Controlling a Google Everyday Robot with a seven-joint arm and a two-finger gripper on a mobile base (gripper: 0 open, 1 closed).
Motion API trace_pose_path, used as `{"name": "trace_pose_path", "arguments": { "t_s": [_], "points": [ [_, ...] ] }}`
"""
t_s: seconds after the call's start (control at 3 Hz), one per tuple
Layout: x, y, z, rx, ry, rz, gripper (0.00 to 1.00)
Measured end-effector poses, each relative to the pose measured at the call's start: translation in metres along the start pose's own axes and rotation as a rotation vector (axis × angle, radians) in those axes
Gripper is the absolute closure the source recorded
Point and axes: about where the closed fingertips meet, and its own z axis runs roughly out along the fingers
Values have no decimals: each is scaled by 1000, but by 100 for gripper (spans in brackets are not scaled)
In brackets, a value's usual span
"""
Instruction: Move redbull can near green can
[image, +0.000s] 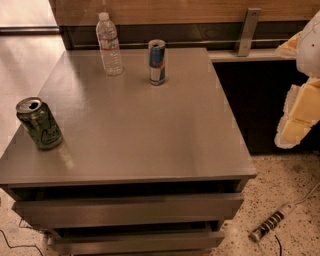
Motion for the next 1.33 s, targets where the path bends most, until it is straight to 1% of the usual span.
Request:
{"name": "trace_pose_path", "arguments": {
  "t_s": [0.33,0.67,1.0,1.33],
  "points": [
    [0,0,0,0,0,0,0],
    [-11,-16,10,25,-83,38,0],
    [-31,-37,38,45,-269,142,0],
    [-62,-67,70,78,-500,269,0]
  ]
}}
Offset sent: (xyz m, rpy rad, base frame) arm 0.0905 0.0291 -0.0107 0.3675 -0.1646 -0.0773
